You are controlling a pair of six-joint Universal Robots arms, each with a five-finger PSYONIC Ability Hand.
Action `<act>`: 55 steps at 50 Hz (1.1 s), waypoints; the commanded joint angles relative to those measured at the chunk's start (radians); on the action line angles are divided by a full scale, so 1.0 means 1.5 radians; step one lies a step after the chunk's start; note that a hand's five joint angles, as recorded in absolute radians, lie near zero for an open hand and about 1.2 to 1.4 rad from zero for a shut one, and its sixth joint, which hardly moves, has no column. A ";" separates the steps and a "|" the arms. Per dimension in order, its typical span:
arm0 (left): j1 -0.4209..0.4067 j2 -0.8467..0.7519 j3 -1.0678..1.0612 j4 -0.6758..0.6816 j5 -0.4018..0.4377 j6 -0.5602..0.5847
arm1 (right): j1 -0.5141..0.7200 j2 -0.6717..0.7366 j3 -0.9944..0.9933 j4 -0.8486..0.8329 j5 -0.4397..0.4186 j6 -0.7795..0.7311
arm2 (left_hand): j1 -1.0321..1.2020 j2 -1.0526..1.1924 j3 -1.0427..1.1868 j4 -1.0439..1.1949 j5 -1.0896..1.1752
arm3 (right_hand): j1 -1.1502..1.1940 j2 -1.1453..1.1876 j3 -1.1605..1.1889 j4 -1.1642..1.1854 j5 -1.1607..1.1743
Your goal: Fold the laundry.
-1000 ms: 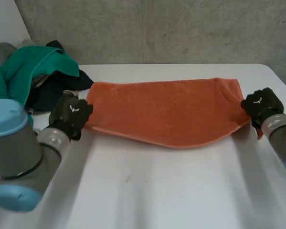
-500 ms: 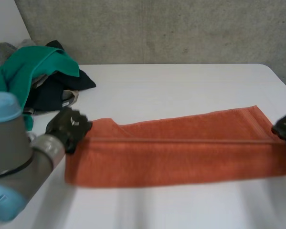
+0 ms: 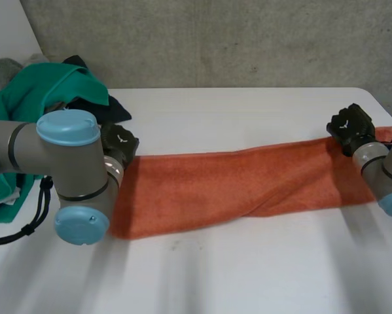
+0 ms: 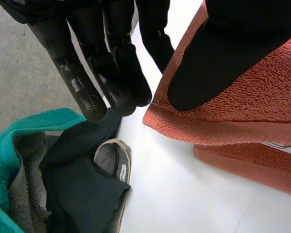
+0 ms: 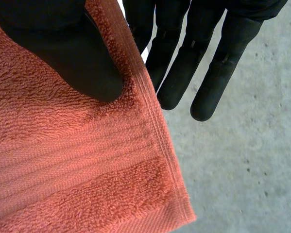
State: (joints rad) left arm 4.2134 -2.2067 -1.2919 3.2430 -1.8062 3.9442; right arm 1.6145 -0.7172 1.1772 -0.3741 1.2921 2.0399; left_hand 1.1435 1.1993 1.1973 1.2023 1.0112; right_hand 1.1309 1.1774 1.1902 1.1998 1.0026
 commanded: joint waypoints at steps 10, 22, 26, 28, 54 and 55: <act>-0.003 -0.030 0.045 0.103 -0.019 0.003 | -0.007 -0.027 -0.001 -0.029 0.004 0.118 | -0.371 -0.408 -0.407 -0.410 -0.399 | -0.638 -0.669 -0.677 -0.684 -0.668; -0.036 0.023 -0.015 0.102 -0.018 0.004 | -0.120 -0.225 0.102 0.195 -0.015 0.275 | -0.645 -0.683 -0.681 -0.685 -0.674 | -0.638 -0.669 -0.677 -0.684 -0.668; -0.037 0.051 -0.050 0.103 -0.016 -0.001 | -0.161 -0.224 0.120 0.294 -0.064 0.261 | -0.645 -0.683 -0.681 -0.685 -0.674 | -0.637 -0.668 -0.676 -0.683 -0.668; -0.037 0.058 -0.060 0.103 -0.015 -0.003 | -0.187 -0.220 0.134 0.317 -0.093 0.240 | -0.645 -0.683 -0.681 -0.685 -0.674 | -0.592 -0.623 -0.631 -0.638 -0.623; -0.045 0.121 -0.102 0.108 -0.011 -0.020 | -0.294 -0.164 0.134 0.118 0.056 0.127 | -0.642 -0.679 -0.677 -0.681 -0.670 | 0.177 0.146 0.137 0.131 0.146; -0.044 0.134 -0.107 0.108 -0.011 -0.020 | -0.294 -0.173 0.133 0.115 0.065 0.119 | -0.642 -0.679 -0.677 -0.681 -0.670 | 0.177 0.146 0.137 0.131 0.146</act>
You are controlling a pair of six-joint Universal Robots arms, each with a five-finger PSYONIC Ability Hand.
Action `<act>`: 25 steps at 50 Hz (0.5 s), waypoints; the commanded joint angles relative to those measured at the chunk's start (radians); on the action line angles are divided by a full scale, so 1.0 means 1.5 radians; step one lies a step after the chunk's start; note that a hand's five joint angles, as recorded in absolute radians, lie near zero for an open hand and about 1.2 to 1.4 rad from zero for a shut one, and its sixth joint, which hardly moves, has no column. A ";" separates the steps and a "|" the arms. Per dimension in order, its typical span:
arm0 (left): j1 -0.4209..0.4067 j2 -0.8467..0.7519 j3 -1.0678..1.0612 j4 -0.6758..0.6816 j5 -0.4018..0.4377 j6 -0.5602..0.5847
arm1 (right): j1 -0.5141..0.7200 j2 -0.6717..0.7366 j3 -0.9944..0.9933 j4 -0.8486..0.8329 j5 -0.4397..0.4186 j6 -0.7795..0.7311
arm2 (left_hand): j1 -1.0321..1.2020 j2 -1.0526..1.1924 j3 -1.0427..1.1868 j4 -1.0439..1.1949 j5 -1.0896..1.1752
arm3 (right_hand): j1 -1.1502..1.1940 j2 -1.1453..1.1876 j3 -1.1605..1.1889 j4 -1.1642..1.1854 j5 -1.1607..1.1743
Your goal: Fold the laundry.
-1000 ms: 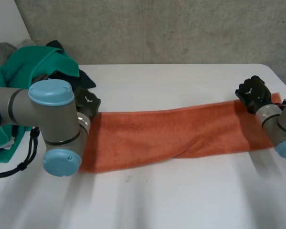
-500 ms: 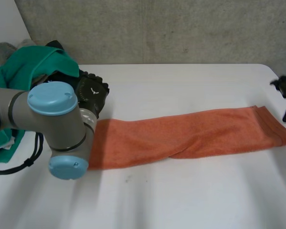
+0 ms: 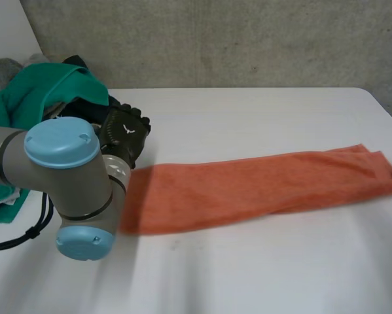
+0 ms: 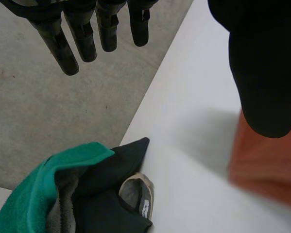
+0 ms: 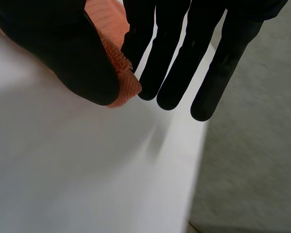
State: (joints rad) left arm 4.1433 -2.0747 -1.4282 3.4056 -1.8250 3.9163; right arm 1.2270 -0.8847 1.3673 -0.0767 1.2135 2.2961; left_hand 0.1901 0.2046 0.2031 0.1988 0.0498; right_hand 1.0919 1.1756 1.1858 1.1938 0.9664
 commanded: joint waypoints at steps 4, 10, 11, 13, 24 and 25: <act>0.005 0.070 -0.032 0.002 0.004 -0.001 | -0.034 -0.094 0.009 -0.092 0.128 -0.074 | -0.006 -0.016 -0.015 -0.012 -0.029 | 0.203 0.147 0.140 0.135 0.170; 0.006 0.085 -0.048 0.002 0.002 -0.002 | 0.083 -0.144 0.032 -0.102 0.119 -0.043 | -0.006 -0.016 -0.015 -0.012 -0.029 | 0.203 0.147 0.140 0.135 0.170; 0.007 0.088 -0.051 0.002 0.003 -0.002 | 0.135 -0.168 0.045 -0.116 0.104 -0.018 | -0.006 -0.016 -0.015 -0.012 -0.029 | 0.203 0.147 0.140 0.135 0.170; 0.007 0.097 -0.059 0.003 0.002 -0.005 | 0.182 -0.188 0.059 -0.137 0.085 0.006 | -0.006 -0.016 -0.015 -0.012 -0.029 | 0.203 0.147 0.140 0.135 0.170; 0.003 0.131 -0.099 0.003 0.004 -0.054 | 0.527 -0.209 0.184 -0.263 -0.062 0.038 | -0.006 -0.016 -0.015 -0.012 -0.029 | 0.203 0.147 0.140 0.135 0.170; 0.003 0.131 -0.103 0.003 0.005 -0.055 | 0.551 -0.195 0.188 -0.268 -0.066 0.035 | -0.006 -0.016 -0.015 -0.012 -0.029 | 0.203 0.147 0.140 0.135 0.170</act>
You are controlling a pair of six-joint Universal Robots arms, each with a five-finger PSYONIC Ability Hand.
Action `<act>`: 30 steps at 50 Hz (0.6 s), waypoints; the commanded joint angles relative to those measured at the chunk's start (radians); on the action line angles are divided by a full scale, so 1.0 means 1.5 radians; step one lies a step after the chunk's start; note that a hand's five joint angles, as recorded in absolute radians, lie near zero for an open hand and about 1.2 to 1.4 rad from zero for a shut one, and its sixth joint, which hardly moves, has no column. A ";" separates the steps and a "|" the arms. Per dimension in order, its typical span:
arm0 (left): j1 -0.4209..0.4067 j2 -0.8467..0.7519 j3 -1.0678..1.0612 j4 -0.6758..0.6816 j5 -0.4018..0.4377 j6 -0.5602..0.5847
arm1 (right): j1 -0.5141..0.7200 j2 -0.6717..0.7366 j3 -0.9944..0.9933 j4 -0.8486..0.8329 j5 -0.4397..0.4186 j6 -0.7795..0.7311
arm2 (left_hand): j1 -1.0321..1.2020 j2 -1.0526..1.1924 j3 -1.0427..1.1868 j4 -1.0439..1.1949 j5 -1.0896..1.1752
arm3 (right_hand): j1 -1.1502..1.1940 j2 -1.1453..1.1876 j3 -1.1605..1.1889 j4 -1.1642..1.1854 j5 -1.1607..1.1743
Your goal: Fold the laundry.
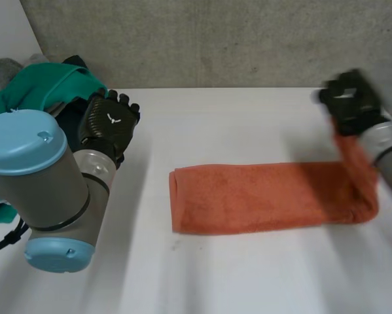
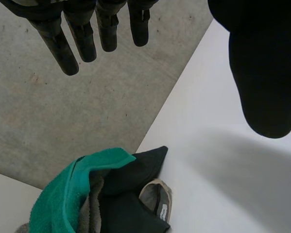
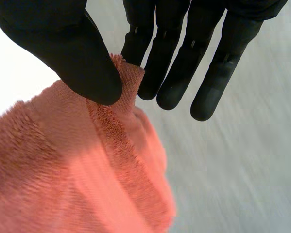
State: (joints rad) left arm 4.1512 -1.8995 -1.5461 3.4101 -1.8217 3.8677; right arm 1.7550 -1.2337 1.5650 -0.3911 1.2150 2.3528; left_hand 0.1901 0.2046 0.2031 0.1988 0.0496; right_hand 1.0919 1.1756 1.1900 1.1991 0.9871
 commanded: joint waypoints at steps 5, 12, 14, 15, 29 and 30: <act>-0.004 0.016 -0.041 0.001 0.002 -0.024 | 0.297 0.124 0.080 -0.058 -0.080 -0.066 | -0.006 -0.016 -0.015 -0.012 -0.029 | 0.203 0.147 0.138 0.131 0.156; -0.004 0.011 -0.040 0.002 0.002 -0.028 | 0.299 0.126 0.106 -0.061 -0.078 -0.099 | -0.006 -0.016 -0.015 -0.012 -0.029 | -0.087 -0.142 -0.152 -0.158 -0.133; -0.004 0.009 -0.033 0.004 0.002 -0.029 | 0.294 0.116 0.111 -0.058 -0.062 -0.071 | -0.006 -0.016 -0.015 -0.012 -0.029 | -0.478 -0.534 -0.544 -0.550 -0.525; -0.005 0.008 -0.032 0.004 0.003 -0.029 | 0.288 0.106 0.112 -0.057 -0.060 -0.059 | -0.006 -0.016 -0.015 -0.012 -0.029 | -0.530 -0.586 -0.595 -0.601 -0.576; -0.084 -0.019 0.032 0.013 0.015 -0.030 | 0.036 -0.032 0.131 0.176 0.014 0.199 | -0.006 -0.016 -0.015 -0.012 -0.029 | -0.612 -0.667 -0.677 -0.683 -0.658; -0.087 -0.021 0.034 0.013 0.015 -0.030 | 0.023 -0.029 0.140 0.176 0.014 0.184 | -0.006 -0.016 -0.015 -0.012 -0.029 | -0.612 -0.667 -0.677 -0.683 -0.658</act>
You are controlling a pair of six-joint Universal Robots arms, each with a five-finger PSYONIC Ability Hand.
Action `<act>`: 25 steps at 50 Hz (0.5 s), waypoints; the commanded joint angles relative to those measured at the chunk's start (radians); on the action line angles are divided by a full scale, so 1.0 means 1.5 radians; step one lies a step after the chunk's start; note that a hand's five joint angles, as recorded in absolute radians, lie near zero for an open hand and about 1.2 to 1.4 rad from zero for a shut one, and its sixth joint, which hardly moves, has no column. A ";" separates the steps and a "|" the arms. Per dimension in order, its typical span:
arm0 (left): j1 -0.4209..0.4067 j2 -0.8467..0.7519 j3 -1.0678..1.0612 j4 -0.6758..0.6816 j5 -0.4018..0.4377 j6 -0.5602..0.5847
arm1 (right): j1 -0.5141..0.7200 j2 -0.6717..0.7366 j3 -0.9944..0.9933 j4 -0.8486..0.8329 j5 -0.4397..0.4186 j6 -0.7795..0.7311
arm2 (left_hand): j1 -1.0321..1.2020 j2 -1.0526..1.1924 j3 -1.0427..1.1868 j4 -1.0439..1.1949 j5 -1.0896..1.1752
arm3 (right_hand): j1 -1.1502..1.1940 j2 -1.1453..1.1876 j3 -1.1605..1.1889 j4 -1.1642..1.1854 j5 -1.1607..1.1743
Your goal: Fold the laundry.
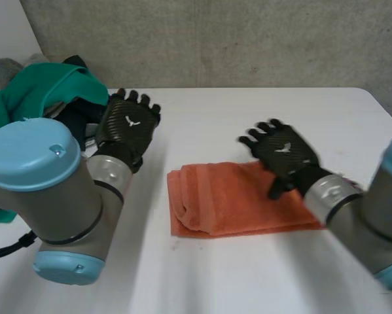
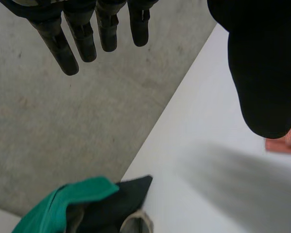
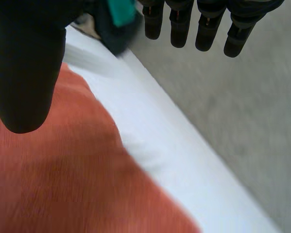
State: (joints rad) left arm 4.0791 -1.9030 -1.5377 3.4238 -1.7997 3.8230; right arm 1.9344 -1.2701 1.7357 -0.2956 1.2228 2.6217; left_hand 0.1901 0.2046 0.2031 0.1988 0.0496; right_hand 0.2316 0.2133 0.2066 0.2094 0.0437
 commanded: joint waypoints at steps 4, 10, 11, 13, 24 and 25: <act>-0.047 -0.026 0.031 0.004 0.000 0.000 | -0.158 0.018 0.061 0.111 0.017 -0.106 | -0.006 -0.016 -0.015 -0.012 -0.029 | -0.038 -0.026 -0.021 -0.023 -0.029; -0.047 -0.033 0.025 0.003 0.000 -0.008 | -0.189 0.087 0.054 0.105 0.024 -0.197 | -0.006 -0.016 -0.015 -0.012 -0.029 | 0.623 0.635 0.639 0.637 0.631; -0.046 -0.033 0.023 0.003 0.000 -0.010 | -0.190 0.089 0.051 0.098 0.027 -0.196 | -0.006 -0.016 -0.015 -0.012 -0.029 | 0.775 0.787 0.792 0.790 0.784; -0.046 -0.033 0.018 0.003 0.000 -0.014 | -0.190 0.086 0.044 0.060 0.041 -0.199 | -0.006 -0.016 -0.015 -0.012 -0.029 | 0.776 0.789 0.793 0.791 0.785; -0.040 0.007 0.001 0.002 -0.004 -0.017 | 0.031 0.024 -0.023 -0.016 0.071 -0.191 | -0.006 -0.016 -0.015 -0.012 -0.029 | 0.776 0.789 0.793 0.791 0.785; -0.034 0.020 -0.011 0.003 -0.003 -0.017 | 0.055 0.027 -0.029 -0.018 0.070 -0.190 | -0.008 -0.018 -0.017 -0.014 -0.031 | 0.776 0.789 0.793 0.791 0.785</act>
State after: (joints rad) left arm 4.0144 -1.9234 -1.5269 3.4279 -1.8010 3.7985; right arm 1.7889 -1.2082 1.7510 -0.3037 1.3271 2.3275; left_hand 0.1901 0.2046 0.2031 0.1988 0.0496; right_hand 1.0576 1.1567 1.1858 1.1962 0.9934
